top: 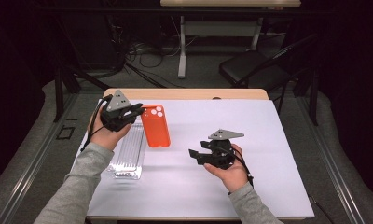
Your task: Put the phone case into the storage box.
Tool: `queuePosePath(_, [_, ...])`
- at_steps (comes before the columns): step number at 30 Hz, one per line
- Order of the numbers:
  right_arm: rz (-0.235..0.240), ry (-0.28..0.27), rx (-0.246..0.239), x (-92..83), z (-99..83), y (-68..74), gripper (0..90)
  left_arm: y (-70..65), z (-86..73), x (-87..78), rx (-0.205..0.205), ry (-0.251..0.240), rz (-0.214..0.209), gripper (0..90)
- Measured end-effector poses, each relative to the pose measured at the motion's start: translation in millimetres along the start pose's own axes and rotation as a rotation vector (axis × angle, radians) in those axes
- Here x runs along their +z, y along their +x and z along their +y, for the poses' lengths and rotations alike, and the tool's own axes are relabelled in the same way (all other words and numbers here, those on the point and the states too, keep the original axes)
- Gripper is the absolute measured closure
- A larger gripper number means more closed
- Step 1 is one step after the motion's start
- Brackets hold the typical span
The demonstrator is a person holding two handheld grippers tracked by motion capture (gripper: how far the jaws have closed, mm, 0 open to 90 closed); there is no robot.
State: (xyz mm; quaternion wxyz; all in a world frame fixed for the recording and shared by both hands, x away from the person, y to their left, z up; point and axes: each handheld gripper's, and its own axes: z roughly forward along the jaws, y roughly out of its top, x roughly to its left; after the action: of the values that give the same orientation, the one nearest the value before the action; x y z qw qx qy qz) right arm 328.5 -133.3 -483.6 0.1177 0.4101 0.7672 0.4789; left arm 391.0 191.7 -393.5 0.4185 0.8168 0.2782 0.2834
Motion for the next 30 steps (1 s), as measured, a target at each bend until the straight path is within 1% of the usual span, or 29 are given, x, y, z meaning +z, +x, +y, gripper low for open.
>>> queuePosePath(3, [-0.005,0.005,0.007,0.4,-0.2,-0.3,36.0,3.4,1.1,-0.9,0.004,-0.008,0.006,81.4])
queuePosePath(6, [-0.017,0.0,-0.015,0.6,-0.3,-0.1,32.4,6.9,2.4,-1.5,0.017,-0.004,0.011,81.3])
queuePosePath(8, [-0.018,0.001,-0.021,1.2,-0.2,-0.4,29.5,9.6,2.9,-1.7,0.028,-0.003,0.018,81.3])
queuePosePath(11, [-0.019,0.021,-0.033,2.4,-0.3,-2.5,25.5,13.2,2.9,-1.2,0.026,-0.008,0.023,81.3])
queuePosePath(14, [-0.022,0.017,-0.036,3.5,-0.9,-3.5,21.7,16.9,2.5,-0.2,0.026,-0.009,0.029,81.3])
queuePosePath(16, [-0.025,0.014,-0.041,3.8,-1.2,-3.7,17.6,19.1,1.9,0.9,0.027,-0.004,0.034,81.2])
queuePosePath(17, [-0.044,0.007,-0.041,4.5,-1.4,-3.0,16.9,20.1,1.5,1.7,0.028,-0.004,0.039,81.2])
queuePosePath(19, [-0.057,0.013,-0.048,5.5,-1.9,-2.9,16.8,22.4,0.6,2.7,0.028,-0.003,0.044,81.2])
queuePosePath(23, [-0.044,0.013,-0.03,5.4,-2.0,-2.8,14.6,27.8,-1.3,4.9,0.023,-0.008,0.052,81.2])
queuePosePath(25, [-0.052,0.003,-0.028,5.3,-2.1,-2.9,14.2,31.1,-2.2,6.0,0.019,-0.011,0.057,81.2])
queuePosePath(30, [-0.055,0.0,-0.018,5.3,-2.9,-3.4,11.1,38.8,-5.2,8.1,0.015,-0.011,0.075,81.1])
